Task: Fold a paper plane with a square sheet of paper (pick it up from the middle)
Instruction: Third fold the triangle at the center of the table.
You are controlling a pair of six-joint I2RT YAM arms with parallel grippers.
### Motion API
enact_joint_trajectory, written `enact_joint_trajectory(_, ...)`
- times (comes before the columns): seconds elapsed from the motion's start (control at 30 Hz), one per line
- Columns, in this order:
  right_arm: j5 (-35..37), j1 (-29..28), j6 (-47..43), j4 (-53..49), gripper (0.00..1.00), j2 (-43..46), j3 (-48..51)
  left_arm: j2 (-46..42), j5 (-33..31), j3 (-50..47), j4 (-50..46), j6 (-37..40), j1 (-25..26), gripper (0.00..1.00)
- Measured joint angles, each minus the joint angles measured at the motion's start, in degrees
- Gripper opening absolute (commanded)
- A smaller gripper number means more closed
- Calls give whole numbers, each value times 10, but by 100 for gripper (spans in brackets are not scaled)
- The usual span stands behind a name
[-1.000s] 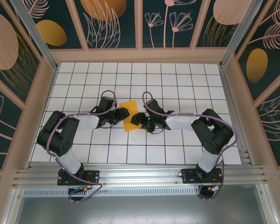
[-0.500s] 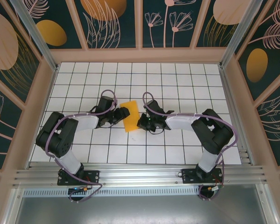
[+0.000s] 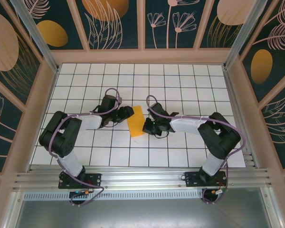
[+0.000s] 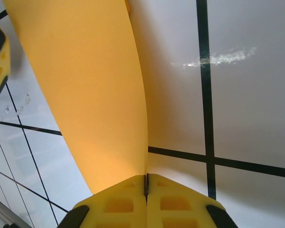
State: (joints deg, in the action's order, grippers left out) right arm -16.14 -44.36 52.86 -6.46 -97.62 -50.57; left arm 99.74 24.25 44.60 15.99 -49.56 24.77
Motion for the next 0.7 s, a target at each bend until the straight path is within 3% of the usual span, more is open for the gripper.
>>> enact_joint_trajectory(0.27,1,0,1,2,26,4,4,24,-3,12,-11,12,0,46)
enact_joint_trajectory(0.4,1,0,3,2,27,24,14,24,-7,14,-17,17,0,46)
enact_joint_trajectory(0.7,1,0,18,6,16,43,29,25,-11,16,-26,26,0,46)
